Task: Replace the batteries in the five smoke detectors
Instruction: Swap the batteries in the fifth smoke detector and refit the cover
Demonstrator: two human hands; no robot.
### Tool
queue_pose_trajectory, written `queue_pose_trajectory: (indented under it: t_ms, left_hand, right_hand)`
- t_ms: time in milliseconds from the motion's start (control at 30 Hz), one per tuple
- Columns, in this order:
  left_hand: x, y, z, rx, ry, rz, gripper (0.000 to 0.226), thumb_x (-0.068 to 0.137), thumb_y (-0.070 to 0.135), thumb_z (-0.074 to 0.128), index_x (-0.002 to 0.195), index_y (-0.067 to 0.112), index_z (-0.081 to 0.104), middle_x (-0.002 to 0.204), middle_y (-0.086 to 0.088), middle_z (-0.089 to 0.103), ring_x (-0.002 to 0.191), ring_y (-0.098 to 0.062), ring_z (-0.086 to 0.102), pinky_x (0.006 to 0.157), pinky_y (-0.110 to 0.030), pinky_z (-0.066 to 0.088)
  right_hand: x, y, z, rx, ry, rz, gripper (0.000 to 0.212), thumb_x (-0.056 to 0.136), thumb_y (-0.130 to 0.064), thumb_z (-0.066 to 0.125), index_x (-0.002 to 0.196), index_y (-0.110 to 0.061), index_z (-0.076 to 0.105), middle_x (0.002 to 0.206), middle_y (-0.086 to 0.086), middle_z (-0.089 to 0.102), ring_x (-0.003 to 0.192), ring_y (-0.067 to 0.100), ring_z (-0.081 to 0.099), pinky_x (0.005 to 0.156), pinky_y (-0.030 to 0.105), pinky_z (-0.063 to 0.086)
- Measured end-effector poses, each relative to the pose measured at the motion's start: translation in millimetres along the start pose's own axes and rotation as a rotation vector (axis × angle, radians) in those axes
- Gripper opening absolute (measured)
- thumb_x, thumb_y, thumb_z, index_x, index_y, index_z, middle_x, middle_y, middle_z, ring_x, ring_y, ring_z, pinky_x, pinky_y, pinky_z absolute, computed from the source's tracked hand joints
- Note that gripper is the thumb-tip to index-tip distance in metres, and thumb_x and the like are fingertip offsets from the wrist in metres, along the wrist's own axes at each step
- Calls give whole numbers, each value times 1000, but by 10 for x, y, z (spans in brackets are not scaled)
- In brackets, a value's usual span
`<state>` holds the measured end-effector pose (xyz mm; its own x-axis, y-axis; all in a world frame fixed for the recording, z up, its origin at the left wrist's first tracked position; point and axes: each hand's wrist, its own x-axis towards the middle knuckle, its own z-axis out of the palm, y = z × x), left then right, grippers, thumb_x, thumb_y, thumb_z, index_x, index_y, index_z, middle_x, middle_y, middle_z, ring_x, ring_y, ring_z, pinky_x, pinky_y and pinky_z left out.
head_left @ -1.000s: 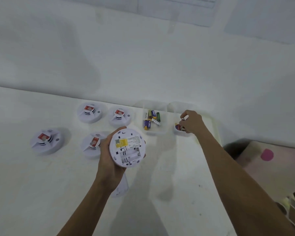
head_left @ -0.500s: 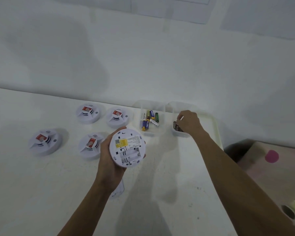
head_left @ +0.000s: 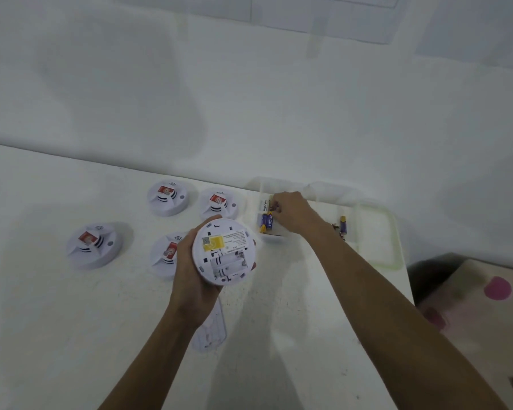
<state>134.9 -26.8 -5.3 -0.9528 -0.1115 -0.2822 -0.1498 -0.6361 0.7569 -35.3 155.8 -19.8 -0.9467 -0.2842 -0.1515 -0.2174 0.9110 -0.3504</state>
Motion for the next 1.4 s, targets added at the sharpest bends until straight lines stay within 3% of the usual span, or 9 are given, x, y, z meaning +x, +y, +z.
queue_pose_trajectory:
  t_ms: [133, 400, 533, 633, 700, 767, 1033, 1233, 1400]
  left_hand:
    - [14, 14, -24, -8, 1, -4, 91, 65, 61, 73, 140, 17, 44, 141, -19, 48, 128, -46, 44, 102, -72, 29]
    - [9, 24, -58, 20, 44, 28, 96, 64, 62, 74, 141, 14, 41, 141, -21, 47, 127, -47, 44, 102, -74, 27]
    - [26, 23, -91, 24, 36, 6, 94, 63, 63, 75, 138, 16, 45, 139, -20, 50, 126, -46, 47, 100, -73, 31]
    - [42, 26, -86, 17, 9, 0, 83, 62, 63, 74, 131, 20, 53, 136, -16, 54, 125, -44, 49, 101, -68, 35]
    - [37, 26, -91, 1, 9, 11, 71, 73, 59, 66, 131, 20, 53, 139, -17, 52, 127, -46, 46, 104, -69, 30]
    - [41, 19, -107, -6, 28, 21, 73, 73, 58, 68, 132, 19, 52, 140, -19, 49, 127, -47, 44, 104, -71, 27]
    - [12, 37, -103, -6, 54, 6, 80, 73, 58, 63, 138, 16, 45, 140, -21, 48, 127, -48, 44, 103, -73, 26]
    - [32, 23, -197, -48, 43, -53, 57, 95, 47, 30, 141, 16, 41, 139, -19, 50, 126, -47, 46, 101, -67, 35]
    - [24, 53, -251, -98, 13, -95, 52, 101, 41, 17, 137, 16, 47, 129, -16, 60, 115, -40, 59, 90, -55, 50]
  right_hand:
    - [88, -33, 145, -29, -87, 72, 20, 83, -8, 58, 102, -3, 63, 104, 14, 62, 81, 26, 56, 72, 36, 51]
    - [134, -105, 201, -16, -113, 115, 26, 84, -11, 60, 107, -2, 55, 108, 15, 58, 91, 27, 56, 68, 32, 44]
    - [84, -165, 227, 4, -117, 131, 24, 82, -10, 60, 96, -8, 41, 85, 7, 50, 70, 17, 43, 51, 27, 32]
    - [68, -162, 256, 60, -62, 149, 24, 82, -13, 61, 98, -7, 44, 83, 4, 46, 75, 21, 46, 57, 28, 34]
    - [72, -159, 221, 116, 26, 162, 9, 80, -11, 56, 78, -8, 47, 85, 10, 48, 73, 23, 44, 51, 25, 28]
    - [73, -155, 151, 164, 94, 172, 27, 81, -4, 48, 59, -11, 34, 71, 8, 44, 62, 20, 39, 46, 25, 22]
    - [29, -154, 71, 238, -53, 175, 27, 81, -13, 59, 63, -12, 39, 56, 0, 39, 56, 17, 40, 52, 26, 32]
    - [37, -209, 188, 122, -128, 215, 28, 86, -23, 64, 89, -7, 41, 70, -1, 37, 87, 23, 44, 49, 26, 29]
    - [33, -246, 241, 135, -108, 273, 25, 87, -19, 60, 100, -6, 44, 84, 3, 45, 110, 28, 47, 69, 28, 35]
